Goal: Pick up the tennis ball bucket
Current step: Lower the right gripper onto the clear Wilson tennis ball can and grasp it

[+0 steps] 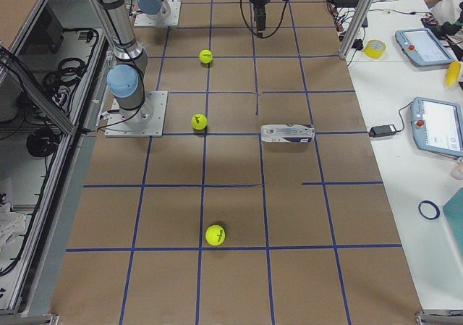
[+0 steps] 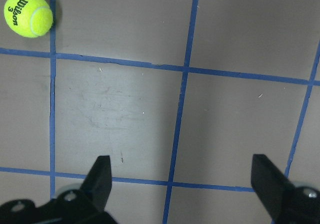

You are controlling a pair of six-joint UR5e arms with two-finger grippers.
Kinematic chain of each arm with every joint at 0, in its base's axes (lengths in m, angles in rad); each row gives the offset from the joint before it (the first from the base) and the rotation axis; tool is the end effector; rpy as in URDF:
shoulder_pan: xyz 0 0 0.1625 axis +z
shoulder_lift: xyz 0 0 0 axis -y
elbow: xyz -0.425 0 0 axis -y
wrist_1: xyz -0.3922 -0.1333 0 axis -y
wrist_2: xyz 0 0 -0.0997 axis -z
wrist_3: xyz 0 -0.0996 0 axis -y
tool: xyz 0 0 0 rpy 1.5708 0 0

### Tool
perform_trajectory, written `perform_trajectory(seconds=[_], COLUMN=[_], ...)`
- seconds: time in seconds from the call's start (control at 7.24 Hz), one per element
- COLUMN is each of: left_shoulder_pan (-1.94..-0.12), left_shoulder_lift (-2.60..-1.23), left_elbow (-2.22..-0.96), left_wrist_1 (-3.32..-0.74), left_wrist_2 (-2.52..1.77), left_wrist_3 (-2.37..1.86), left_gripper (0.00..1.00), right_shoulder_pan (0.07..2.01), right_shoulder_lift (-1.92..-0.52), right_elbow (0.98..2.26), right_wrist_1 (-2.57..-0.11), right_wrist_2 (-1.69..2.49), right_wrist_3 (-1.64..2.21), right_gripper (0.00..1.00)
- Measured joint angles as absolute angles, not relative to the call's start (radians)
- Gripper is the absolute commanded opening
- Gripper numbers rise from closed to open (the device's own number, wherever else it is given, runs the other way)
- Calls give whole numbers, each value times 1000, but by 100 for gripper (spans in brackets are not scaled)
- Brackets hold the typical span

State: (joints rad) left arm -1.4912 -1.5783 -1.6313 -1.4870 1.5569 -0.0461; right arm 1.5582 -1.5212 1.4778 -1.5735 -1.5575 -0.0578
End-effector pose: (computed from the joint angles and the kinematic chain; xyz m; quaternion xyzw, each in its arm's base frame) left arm -0.0948 -0.5049 0.4628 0.0627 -0.9980 0.0080 0.0068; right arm 0.1281 -0.5187 0.5091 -0.0227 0.9995 -0.0233 0.0058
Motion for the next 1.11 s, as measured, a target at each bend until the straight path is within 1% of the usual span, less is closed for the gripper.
perform_trajectory(seconds=[0.41, 0.55, 0.69, 1.11], left_shoulder_pan=[-1492, -1492, -1491, -1487], left_shoulder_lift=[-1567, -1564, -1563, -1561], left_elbow=[-1634, -1638, -1640, -1641], left_wrist_1=[-1501, -1502, -1505, -1510], left_wrist_2=[1582, 1591, 1595, 1597], left_wrist_3=[-46, -46, -46, -46], left_gripper=[100, 100, 100, 100], right_shoulder_pan=[1557, 1548, 1521, 1356], right_shoulder_lift=[-1509, -1481, -1419, -1139], right_elbow=[1477, 1455, 1409, 1213], right_wrist_1=[-1585, -1602, -1624, -1688], right_wrist_2=[-1554, -1553, -1569, -1588], right_wrist_3=[-49, -17, 2, -108], right_gripper=[100, 100, 100, 100])
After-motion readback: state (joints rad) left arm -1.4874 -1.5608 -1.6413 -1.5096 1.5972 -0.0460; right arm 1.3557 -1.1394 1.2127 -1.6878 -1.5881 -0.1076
